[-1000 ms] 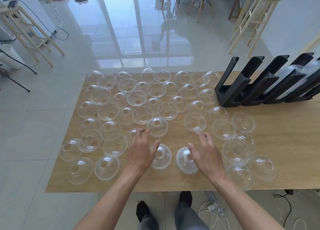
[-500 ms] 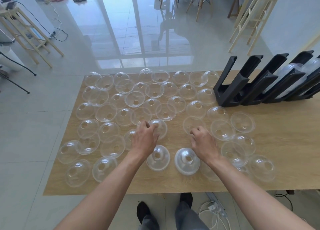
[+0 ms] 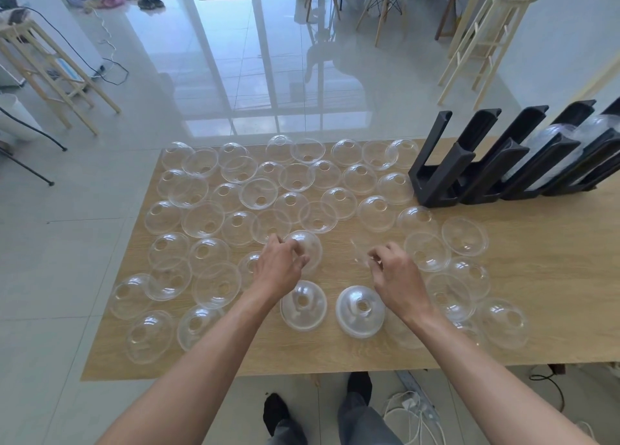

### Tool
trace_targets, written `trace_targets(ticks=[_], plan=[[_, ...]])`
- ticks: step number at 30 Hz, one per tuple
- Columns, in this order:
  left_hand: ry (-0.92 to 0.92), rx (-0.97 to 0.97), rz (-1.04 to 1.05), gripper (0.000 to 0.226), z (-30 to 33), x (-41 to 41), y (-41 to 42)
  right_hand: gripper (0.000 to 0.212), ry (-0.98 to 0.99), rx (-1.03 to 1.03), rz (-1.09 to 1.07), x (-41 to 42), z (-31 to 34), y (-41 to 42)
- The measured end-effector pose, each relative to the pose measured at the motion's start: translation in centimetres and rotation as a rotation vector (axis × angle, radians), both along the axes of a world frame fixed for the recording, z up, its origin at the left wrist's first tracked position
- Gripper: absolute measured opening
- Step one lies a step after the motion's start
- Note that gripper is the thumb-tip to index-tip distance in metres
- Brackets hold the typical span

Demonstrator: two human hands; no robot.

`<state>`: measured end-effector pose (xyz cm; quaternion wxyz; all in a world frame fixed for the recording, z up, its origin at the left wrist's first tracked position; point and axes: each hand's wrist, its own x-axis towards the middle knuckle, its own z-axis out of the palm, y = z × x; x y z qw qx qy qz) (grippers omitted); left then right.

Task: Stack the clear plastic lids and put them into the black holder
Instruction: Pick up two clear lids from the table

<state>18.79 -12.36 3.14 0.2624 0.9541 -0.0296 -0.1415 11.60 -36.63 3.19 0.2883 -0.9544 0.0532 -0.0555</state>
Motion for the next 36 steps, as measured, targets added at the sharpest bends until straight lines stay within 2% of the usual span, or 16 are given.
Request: trace_targets(ticks=[5,12,16,18,21,25,27,29,31,34,36], plan=[[-0.011,-0.058,0.025,0.021,1.9,0.5,0.5,0.008,-0.036,0.354,-0.224,-1.2,2.6,0.0],[0.073,-0.11,0.012,0.013,4.3,-1.7,2.0,0.014,0.18,1.03,-0.564,-6.4,3.8,-0.1],[0.185,-0.116,-0.025,0.017,4.0,-4.7,2.9,0.016,0.299,1.165,-0.68,-10.0,1.7,1.2],[0.238,-0.096,-0.035,0.016,3.5,-6.2,2.8,0.015,0.331,1.101,-0.708,-10.8,0.4,1.9],[0.245,-0.04,-0.006,0.017,2.6,-7.7,2.0,0.014,0.337,0.802,-0.659,-10.9,-0.5,2.4],[0.119,-0.023,0.002,0.022,2.0,-8.8,1.5,0.023,0.256,0.318,-0.455,-11.2,-0.4,2.4],[0.037,-0.035,-0.003,0.027,1.5,-9.2,1.8,0.024,0.168,0.188,-0.372,-11.4,-0.5,2.4],[-0.043,-0.02,0.01,0.044,0.9,-9.8,2.0,0.028,0.097,0.108,-0.27,-11.4,-0.3,2.7],[-0.078,0.022,-0.001,0.073,0.0,-10.1,2.1,0.038,0.07,0.005,-0.137,-11.3,-0.3,3.2],[0.004,0.02,-0.01,0.108,-1.0,-10.2,1.9,0.07,0.163,-0.182,-0.041,-10.4,-0.7,3.8],[0.056,0.031,-0.021,0.116,-1.4,-10.2,1.6,0.081,0.233,-0.245,-0.039,-9.6,-1.1,3.9]])
